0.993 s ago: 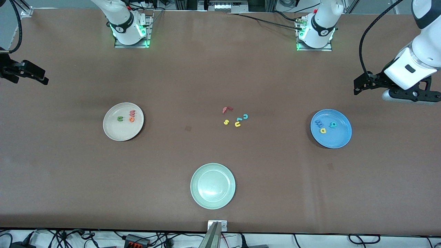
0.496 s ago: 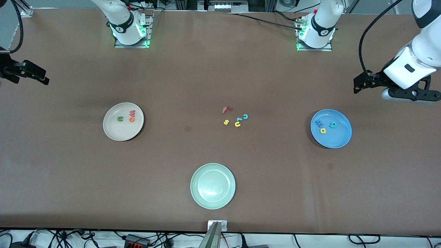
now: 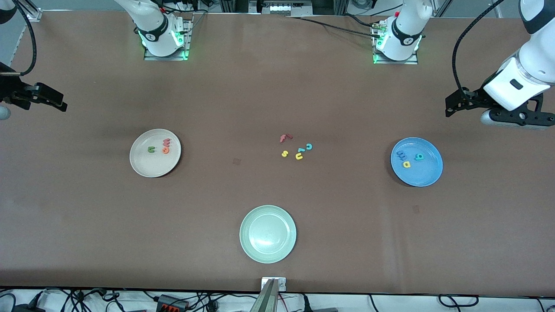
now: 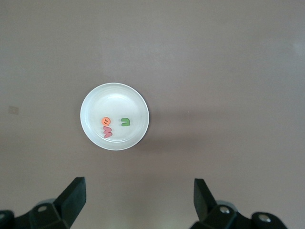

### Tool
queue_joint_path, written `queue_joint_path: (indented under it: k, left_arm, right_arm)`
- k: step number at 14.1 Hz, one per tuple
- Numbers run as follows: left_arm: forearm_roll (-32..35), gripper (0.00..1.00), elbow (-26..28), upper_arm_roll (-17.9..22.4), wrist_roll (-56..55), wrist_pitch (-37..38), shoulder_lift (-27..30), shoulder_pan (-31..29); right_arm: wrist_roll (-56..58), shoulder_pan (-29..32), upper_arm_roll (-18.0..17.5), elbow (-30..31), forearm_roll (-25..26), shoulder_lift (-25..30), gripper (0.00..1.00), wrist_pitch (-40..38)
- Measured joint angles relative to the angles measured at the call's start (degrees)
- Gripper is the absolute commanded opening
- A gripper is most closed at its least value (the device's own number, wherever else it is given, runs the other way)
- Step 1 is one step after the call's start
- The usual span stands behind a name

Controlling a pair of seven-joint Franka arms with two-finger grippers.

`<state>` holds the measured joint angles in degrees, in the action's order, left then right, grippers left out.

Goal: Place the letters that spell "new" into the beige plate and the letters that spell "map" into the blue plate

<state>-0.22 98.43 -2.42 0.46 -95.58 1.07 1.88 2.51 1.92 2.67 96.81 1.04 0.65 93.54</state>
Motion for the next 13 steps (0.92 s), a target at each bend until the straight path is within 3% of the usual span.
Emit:
queue_joint_path:
  k: [13]
  left_arm:
    - [0.00, 1.00, 0.00, -0.37, 0.00, 0.42, 0.00, 0.30]
  right_arm:
    - [0.00, 0.07, -0.04, 0.02, 0.00, -0.84, 1.00, 0.17]
